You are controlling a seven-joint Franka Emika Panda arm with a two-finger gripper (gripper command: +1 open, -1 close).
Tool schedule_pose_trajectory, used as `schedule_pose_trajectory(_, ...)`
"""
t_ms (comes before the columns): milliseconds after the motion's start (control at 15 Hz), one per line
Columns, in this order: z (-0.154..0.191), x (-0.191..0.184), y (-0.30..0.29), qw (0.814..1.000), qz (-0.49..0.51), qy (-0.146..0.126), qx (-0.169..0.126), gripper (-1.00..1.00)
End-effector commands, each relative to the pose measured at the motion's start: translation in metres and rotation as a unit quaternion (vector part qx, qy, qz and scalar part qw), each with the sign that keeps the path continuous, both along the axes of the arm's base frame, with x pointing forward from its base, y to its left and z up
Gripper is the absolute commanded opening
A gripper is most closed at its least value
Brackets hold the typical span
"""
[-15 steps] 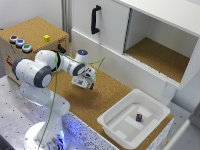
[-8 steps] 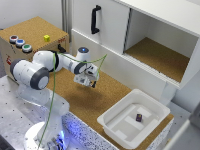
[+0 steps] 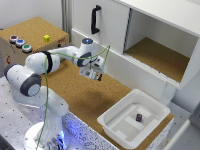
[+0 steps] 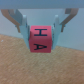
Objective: Put the grasped pink block inside the right cabinet
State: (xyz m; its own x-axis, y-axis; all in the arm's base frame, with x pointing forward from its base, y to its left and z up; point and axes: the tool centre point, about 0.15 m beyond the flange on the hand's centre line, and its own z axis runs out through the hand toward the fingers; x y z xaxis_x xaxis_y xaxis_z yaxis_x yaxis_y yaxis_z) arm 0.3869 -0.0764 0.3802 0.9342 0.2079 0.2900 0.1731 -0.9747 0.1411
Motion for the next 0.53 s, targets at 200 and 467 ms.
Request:
schedule_pose_trajectory(200, 0.044, 0.072, -0.12, 0.997, -0.053, -0.009, 0.05, -1.0)
schedule_pose_trajectory(467, 0.068, 0.136, -0.174, 0.997, -0.042, -0.032, 0.047, -1.0)
